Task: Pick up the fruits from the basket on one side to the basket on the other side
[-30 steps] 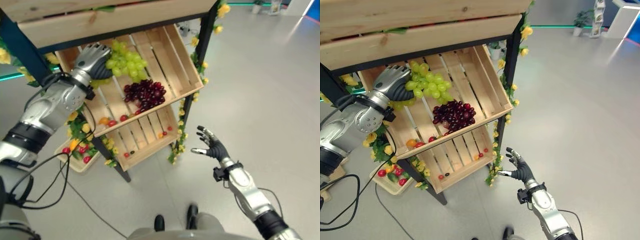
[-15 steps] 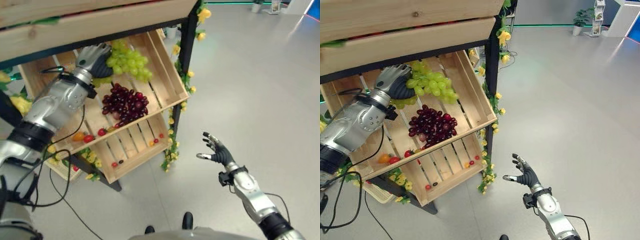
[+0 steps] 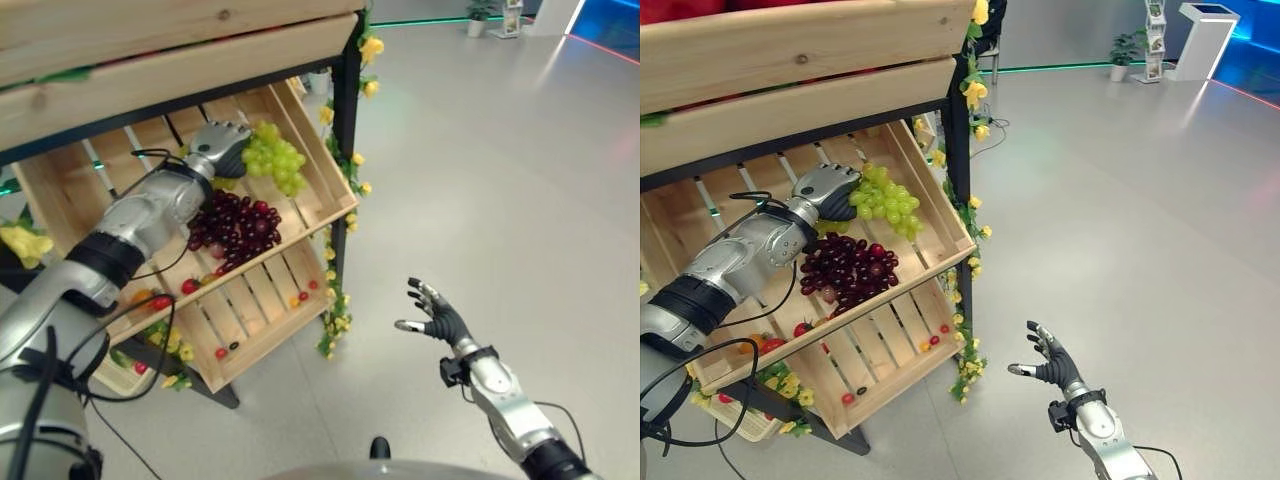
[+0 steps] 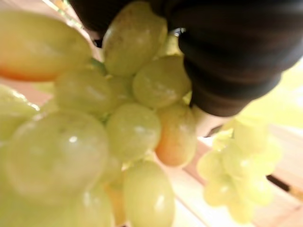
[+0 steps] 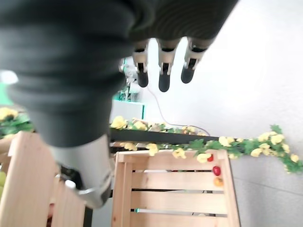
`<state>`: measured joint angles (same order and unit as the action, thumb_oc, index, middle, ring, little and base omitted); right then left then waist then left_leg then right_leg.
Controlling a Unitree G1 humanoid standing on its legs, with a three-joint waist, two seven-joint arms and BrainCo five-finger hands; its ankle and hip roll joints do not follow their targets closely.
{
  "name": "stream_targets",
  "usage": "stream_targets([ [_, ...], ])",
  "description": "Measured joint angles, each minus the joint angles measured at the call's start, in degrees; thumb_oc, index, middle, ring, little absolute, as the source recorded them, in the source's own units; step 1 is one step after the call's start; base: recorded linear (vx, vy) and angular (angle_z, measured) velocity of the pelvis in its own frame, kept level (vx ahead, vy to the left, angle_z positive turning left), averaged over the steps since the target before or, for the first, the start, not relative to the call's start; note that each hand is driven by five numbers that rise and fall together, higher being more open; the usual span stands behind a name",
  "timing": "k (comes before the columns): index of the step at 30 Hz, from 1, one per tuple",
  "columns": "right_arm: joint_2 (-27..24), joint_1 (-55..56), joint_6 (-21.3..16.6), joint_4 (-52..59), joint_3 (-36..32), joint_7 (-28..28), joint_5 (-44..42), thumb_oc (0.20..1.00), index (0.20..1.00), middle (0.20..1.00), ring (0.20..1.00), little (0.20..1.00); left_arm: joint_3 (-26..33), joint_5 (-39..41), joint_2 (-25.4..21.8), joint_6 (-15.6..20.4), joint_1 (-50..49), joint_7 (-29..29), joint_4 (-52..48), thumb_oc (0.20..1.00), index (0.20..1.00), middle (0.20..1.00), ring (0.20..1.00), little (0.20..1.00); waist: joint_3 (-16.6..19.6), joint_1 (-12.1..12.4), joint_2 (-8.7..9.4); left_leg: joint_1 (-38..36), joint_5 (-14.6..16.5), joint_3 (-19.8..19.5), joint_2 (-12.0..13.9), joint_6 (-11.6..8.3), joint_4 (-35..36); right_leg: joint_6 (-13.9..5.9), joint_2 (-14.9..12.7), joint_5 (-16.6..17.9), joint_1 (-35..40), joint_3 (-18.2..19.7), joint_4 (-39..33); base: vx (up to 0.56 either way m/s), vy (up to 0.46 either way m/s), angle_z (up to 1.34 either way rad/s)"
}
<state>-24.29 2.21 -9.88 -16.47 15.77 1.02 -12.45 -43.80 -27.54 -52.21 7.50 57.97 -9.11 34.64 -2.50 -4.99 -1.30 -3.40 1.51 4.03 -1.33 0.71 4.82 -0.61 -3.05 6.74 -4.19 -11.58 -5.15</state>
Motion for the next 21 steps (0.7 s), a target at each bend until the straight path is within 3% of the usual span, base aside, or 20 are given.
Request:
stream_targets([
  [6,0.0,0.3,0.0,0.0,0.0,0.0,0.0,1.000,1.000,1.000,1.000,1.000,0.0,-0.5,0.6,-1.1,0.0,0.9,7.1,0.200,0.200,0.200,0.200,0.200,0.0,-0.6,-0.13,0.0,0.0,0.3,0.0,0.00,0.1,0.00,0.0,0.0,-0.2,0.2,0.0,0.01,-0.006,-0.02],
  [7,0.0,0.3,0.0,0.0,0.0,0.0,0.0,1.000,1.000,1.000,1.000,1.000,0.0,-0.5,0.6,-1.1,0.0,1.0,7.5,0.495,0.495,0.495,0.495,0.495,0.0,-0.6,-0.13,0.0,0.0,0.3,0.0,0.00,0.1,0.00,0.0,0.0,-0.1,0.2,0.0,0.00,0.000,0.00],
  [8,0.0,0.3,0.0,0.0,0.0,0.0,0.0,1.000,1.000,1.000,1.000,1.000,0.0,-0.5,0.9,-1.4,0.0,1.3,7.9,1.000,1.000,1.000,1.000,1.000,0.0,-0.5,-0.14,0.0,0.0,0.3,0.0,0.00,0.1,0.01,0.0,0.0,-0.1,0.2,0.0,0.00,0.000,0.00],
  [21,0.3,1.2,0.0,0.0,0.0,1.1,-0.1,1.000,1.000,1.000,1.000,1.000,0.0,-0.2,1.4,-2.1,0.0,5.7,9.0,1.000,1.000,1.000,1.000,1.000,0.2,-0.4,-0.55,0.0,0.0,0.2,0.0,0.00,0.1,0.01,0.0,0.0,0.0,0.1,0.0,0.00,0.000,0.00],
])
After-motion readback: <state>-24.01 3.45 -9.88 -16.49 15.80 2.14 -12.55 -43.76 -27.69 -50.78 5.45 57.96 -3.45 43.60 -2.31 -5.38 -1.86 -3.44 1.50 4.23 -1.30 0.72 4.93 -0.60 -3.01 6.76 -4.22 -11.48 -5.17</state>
